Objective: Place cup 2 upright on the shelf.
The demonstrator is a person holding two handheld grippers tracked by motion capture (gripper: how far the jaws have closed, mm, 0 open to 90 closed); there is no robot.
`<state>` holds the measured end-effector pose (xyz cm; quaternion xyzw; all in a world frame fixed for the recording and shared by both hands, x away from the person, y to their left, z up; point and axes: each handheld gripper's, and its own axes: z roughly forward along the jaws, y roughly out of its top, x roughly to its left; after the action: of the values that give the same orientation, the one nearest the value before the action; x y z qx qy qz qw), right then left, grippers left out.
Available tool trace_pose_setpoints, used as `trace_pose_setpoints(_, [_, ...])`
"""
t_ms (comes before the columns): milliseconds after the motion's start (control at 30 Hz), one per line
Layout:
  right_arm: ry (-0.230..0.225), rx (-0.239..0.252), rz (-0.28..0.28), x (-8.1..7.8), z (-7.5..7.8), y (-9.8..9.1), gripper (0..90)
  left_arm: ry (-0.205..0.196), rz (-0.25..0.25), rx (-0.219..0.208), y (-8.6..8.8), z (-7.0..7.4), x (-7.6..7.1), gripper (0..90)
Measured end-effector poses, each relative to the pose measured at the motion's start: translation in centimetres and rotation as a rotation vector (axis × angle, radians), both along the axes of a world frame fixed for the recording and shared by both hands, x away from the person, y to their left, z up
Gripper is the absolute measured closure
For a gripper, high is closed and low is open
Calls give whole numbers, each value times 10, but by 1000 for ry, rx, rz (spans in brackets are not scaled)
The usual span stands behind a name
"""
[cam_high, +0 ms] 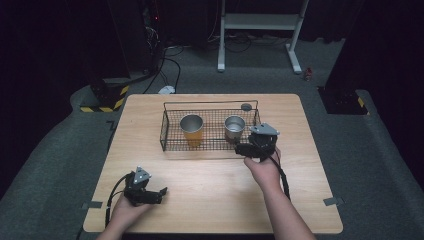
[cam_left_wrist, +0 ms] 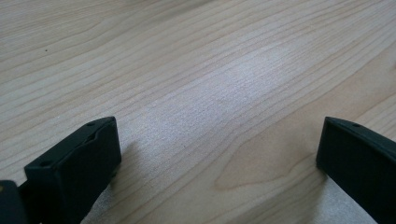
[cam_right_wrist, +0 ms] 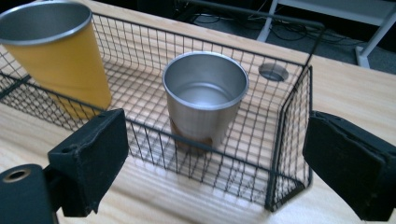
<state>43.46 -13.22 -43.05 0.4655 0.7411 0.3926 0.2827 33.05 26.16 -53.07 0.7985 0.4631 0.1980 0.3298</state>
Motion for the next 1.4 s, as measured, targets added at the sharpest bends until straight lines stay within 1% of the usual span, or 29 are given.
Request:
trace_pose_setpoints(100, [6, -9, -14, -8, -4, -8, 71, 1, -1, 1, 0, 0, 0, 2])
trace_pose_setpoints(267, [10, 9, -8, -23, -13, -27, 71, 1, -2, 0, 0, 0, 0, 2])
trace_pose_setpoints(333, [21, 18, -11, -29, -18, -35, 72, 0, -2, 0, 0, 0, 0, 2])
trace_pose_setpoints(467, [34, 7, -9, -41, -27, -50, 72, 0, -2, 0, 0, 0, 0, 2])
trace_pose_setpoints(533, [31, 3, -6, -47, -31, -57, 72, 0, -2, 0, 0, 0, 0, 1])
trace_pose_setpoints(633, [35, -1, -25, -54, -38, -68, 89, 0, -2, 0, 0, 0, 0, 2])
trace_pose_setpoints(700, [48, 2, -37, -58, -42, -74, 91, 0, -2, -1, 0, 0, 0, 2])
trace_pose_setpoints(800, [49, -13, -50, -63, -49, -83, 106, 0, -2, -1, 0, 0, -1, 2])
trace_pose_setpoints(833, [58, -14, -62, -65, -51, -85, 111, 0, -2, -1, 0, 0, -1, 2])
trace_pose_setpoints(867, [61, -25, -63, -66, -53, -87, 112, 0, -2, -1, 0, 0, -1, 2])
trace_pose_setpoints(900, [78, -35, -70, -68, -59, -92, 114, 2, 1, -7, 0, 0, -1, 2])
trace_pose_setpoints(933, [78, -35, -70, -68, -59, -92, 114, 2, 1, -7, 0, 0, -1, 3])
trace_pose_setpoints(1000, [97, -40, -78, -70, -64, -98, 128, 2, 0, -8, 0, 0, -1, 3])
trace_pose_setpoints(1033, [128, -45, -91, -72, -70, -103, 132, 2, 1, -9, 0, 0, -1, 4])
trace_pose_setpoints(1067, [128, -45, -91, -72, -70, -103, 132, 3, 2, -11, 0, 0, -1, 4])
trace_pose_setpoints(1100, [151, -42, -94, -73, -73, -106, 132, 2, 1, -9, 0, 0, -1, 4])
trace_pose_setpoints(1167, [187, -52, -102, -74, -81, -111, 136, 2, 1, -9, 0, 0, -1, 4])
trace_pose_setpoints(1233, [233, -61, -102, -75, -88, -115, 138, 3, 2, -11, 0, 0, -1, 4])
trace_pose_setpoints(1267, [240, -54, -100, -76, -92, -116, 123, 2, 3, -11, 0, 0, -1, 4])
trace_pose_setpoints(1300, [228, -42, -95, -78, -94, -118, 124, 3, 3, -11, 0, 0, -1, 5])
trace_pose_setpoints(1400, [221, -50, -89, -78, -94, -117, 120, 1, 4, -9, 0, 0, -1, 6])
